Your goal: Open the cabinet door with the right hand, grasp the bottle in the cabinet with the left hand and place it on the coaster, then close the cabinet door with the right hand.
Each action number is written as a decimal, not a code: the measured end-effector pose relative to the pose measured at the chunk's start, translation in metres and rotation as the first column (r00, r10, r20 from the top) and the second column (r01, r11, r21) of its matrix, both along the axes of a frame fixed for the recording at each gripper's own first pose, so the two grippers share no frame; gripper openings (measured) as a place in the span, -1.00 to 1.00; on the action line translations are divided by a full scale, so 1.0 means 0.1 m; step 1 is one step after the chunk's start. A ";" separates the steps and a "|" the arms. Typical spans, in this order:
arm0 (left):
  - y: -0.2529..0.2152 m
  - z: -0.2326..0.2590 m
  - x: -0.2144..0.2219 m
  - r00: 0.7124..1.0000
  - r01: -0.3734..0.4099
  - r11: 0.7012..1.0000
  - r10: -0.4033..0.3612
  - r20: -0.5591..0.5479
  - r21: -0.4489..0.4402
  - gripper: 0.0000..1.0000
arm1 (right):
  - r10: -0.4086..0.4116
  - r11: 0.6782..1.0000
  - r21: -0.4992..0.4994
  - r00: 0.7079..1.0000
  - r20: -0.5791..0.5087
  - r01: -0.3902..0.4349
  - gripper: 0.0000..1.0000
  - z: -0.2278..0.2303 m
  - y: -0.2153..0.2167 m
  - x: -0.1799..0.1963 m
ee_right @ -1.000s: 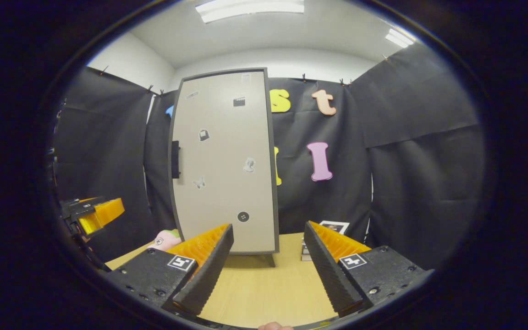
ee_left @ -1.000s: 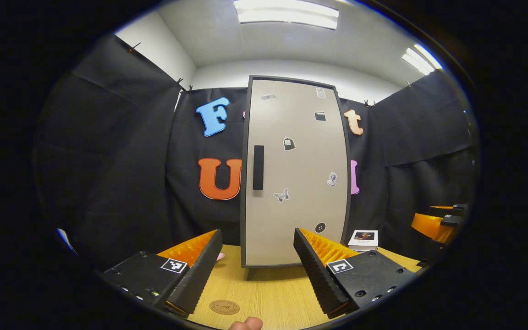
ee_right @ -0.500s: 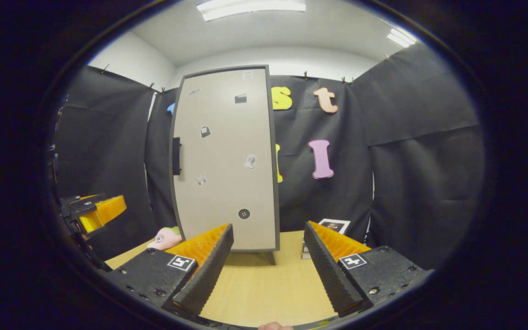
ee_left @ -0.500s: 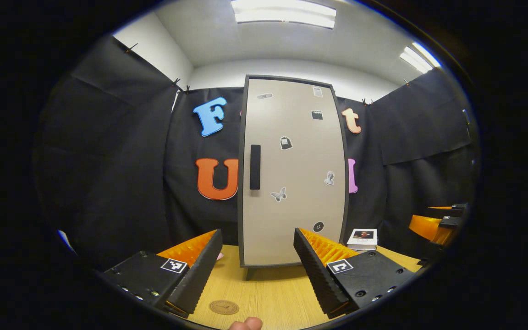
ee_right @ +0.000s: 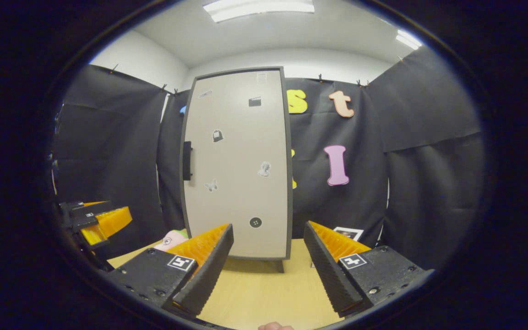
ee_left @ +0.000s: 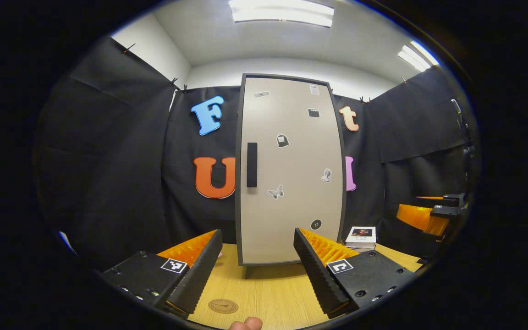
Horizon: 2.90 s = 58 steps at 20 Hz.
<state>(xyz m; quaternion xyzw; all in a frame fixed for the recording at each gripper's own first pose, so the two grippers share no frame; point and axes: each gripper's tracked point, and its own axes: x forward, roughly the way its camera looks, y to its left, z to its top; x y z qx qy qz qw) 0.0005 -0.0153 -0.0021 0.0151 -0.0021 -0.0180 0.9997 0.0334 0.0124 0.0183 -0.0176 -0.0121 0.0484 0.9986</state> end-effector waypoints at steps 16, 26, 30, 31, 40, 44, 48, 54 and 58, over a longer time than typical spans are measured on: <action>-0.03 -0.15 -0.04 1.000 0.008 1.000 -0.007 -0.030 0.016 0.89 | 0.247 0.969 -0.001 0.968 -0.036 -0.247 0.99 0.17 1.13 1.14; 0.01 -0.15 -0.05 1.000 -0.014 0.999 0.015 -0.020 0.029 0.89 | 0.370 0.928 -0.006 0.927 -0.064 -0.372 0.99 0.49 2.04 1.97; 0.03 -0.17 -0.07 0.999 -0.026 0.999 0.027 -0.031 0.025 0.89 | 0.379 0.925 -0.013 0.923 -0.063 -0.380 0.99 0.63 2.33 2.28; 0.04 -0.18 -0.05 0.999 -0.028 0.999 0.029 -0.037 0.022 0.89 | 0.383 0.923 -0.014 0.921 -0.068 -0.385 0.92 0.65 2.40 2.35; 0.23 -0.20 -0.04 0.996 -0.074 0.997 0.075 -0.040 0.017 0.89 | 0.405 0.912 -0.030 0.910 -0.092 -0.409 0.99 0.65 2.77 2.61; 0.28 -0.21 -0.03 0.996 -0.084 0.996 0.085 -0.042 0.015 0.89 | 0.409 0.909 -0.036 0.905 -0.116 -0.415 0.98 0.60 2.87 2.67; 0.31 -0.20 -0.01 0.995 -0.090 0.996 0.091 -0.037 0.011 0.89 | 0.396 0.915 -0.041 0.912 -0.104 -0.402 0.84 0.61 2.92 2.73; 0.40 -0.22 -0.01 0.994 -0.102 0.995 0.102 -0.037 0.007 0.89 | 0.382 0.920 -0.054 0.919 -0.095 -0.388 0.43 0.65 2.98 2.76; 0.44 -0.21 0.00 0.993 -0.111 0.994 0.111 -0.033 0.007 0.89 | 0.365 0.927 -0.059 0.927 -0.089 -0.371 0.05 0.66 2.99 2.81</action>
